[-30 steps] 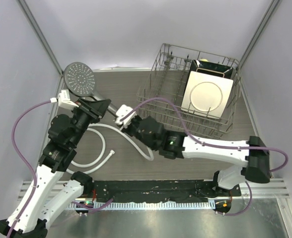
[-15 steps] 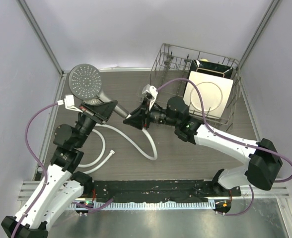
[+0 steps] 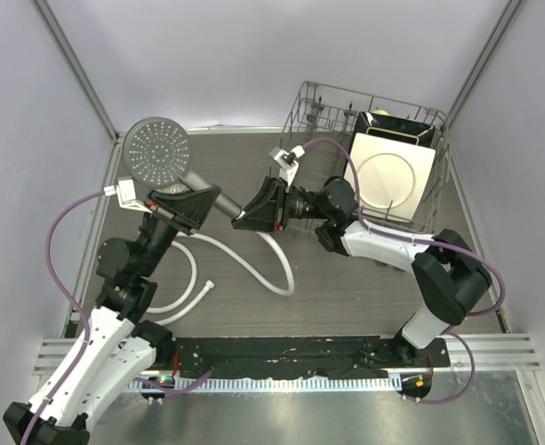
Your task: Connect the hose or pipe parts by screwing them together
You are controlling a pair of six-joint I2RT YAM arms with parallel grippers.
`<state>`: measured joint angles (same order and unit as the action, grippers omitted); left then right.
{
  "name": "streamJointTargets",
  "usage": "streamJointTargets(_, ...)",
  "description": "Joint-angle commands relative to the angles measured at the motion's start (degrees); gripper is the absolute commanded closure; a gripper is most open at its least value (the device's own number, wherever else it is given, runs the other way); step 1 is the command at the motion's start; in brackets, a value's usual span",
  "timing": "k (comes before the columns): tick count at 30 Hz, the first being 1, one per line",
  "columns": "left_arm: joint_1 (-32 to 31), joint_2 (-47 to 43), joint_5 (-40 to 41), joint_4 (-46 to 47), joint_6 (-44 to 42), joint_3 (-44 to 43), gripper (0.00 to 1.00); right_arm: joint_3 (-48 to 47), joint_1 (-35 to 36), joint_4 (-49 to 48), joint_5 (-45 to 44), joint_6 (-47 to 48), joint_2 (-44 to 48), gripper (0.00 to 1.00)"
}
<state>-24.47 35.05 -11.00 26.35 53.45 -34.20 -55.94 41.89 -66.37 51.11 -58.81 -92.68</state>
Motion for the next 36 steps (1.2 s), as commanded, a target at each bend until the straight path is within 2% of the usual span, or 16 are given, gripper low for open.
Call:
streamJointTargets(1, -1.02, -2.26, -2.63, -7.6, -5.54, -5.61, 1.0, -1.89, -2.69, 0.08, -8.22, -0.18, 4.25, 0.59)
streamJointTargets(4, -1.11, -1.48, 1.07, -15.87, -8.18, -9.56, 1.0, -1.71, -2.6, 13.94, -10.58, 10.87, 9.68, 0.39)
streamJointTargets(5, -1.11, -0.78, 1.51, -18.93, -8.71, -11.49, 1.0, -1.8, -2.51, 24.51, -11.64, 18.65, 11.37, 0.33)
streamJointTargets(6, -1.11, -0.6, 2.03, -19.84, -8.98, -12.12, 1.0, -2.32, -2.08, 30.19, -13.13, 23.34, 13.21, 0.25)
streamJointTargets(7, -1.02, -0.59, 2.3, -20.45, -9.07, -12.56, 1.0, -2.94, -1.81, 35.64, -15.41, 27.21, 14.88, 0.24)
streamJointTargets(8, -1.02, -0.68, 3.0, -21.33, -8.89, -13.08, 1.0, -3.9, -1.64, 46.05, -19.87, 30.56, 17.77, 0.23)
streamJointTargets(9, -1.11, -0.77, 3.96, -22.12, -8.8, -13.35, 1.0, -6.17, -0.59, 50.59, -22.7, 37.29, 19.02, 0.23)
streamJointTargets(11, -1.02, -0.42, 6.86, -25.44, -8.8, -15.1, 1.0, -8.38, 1.34, 60.33, -32.5, 43.04, 22.09, 0.22)
streamJointTargets(13, -1.11, 0.63, 9.15, -28.43, -9.24, -17.82, 1.0, -10.76, 6.7, 65.37, -40.09, 50.78, 23.68, 0.21)
streamJointTargets(14, -1.11, 1.16, 9.42, -31.33, -10.03, -18.79, 1.0, -11.64, 9.15, 66.01, -48.91, 53.16, 24.21, 0.21)
streamJointTargets(18, -1.11, 4.58, 12.85, -37.15, -10.47, -22.75, 1.0, -17.08, 20.14, 71.81, -68.71, 66.06, 22.2, 0.23)
streamJointTargets(20, -1.02, 5.38, 14.78, -39.78, -10.12, -24.51, 1.0, -18.84, 26.12, 73.92, -73.33, 69.25, 20.36, 0.23)
streamJointTargets(24, -1.11, 6.17, 17.15, -42.17, -8.37, -26.53, 1.0, -24.55, 34.91, 76.57, -91.14, 76.46, 12.99, 0.23)
streamJointTargets(26, -1.11, 6.44, 18.82, -44.0, -7.58, -27.94, 1.0, -25.18, 38.16, 74.02, -96.35, 80.77, 11.22, 0.22)
streamJointTargets(31, -1.11, 6.44, 20.49, -46.64, -4.77, -29.17, 1.0, -28.95, 39.94, 71.03, -106.99, 86.05, 4.11, 0.22)
streamJointTargets(36, -1.02, 6.44, 20.24, -47.79, -2.21, -29.88, 1.0, -32.39, 40.64, 69.37, -111.23, 89.56, -0.65, 0.26)
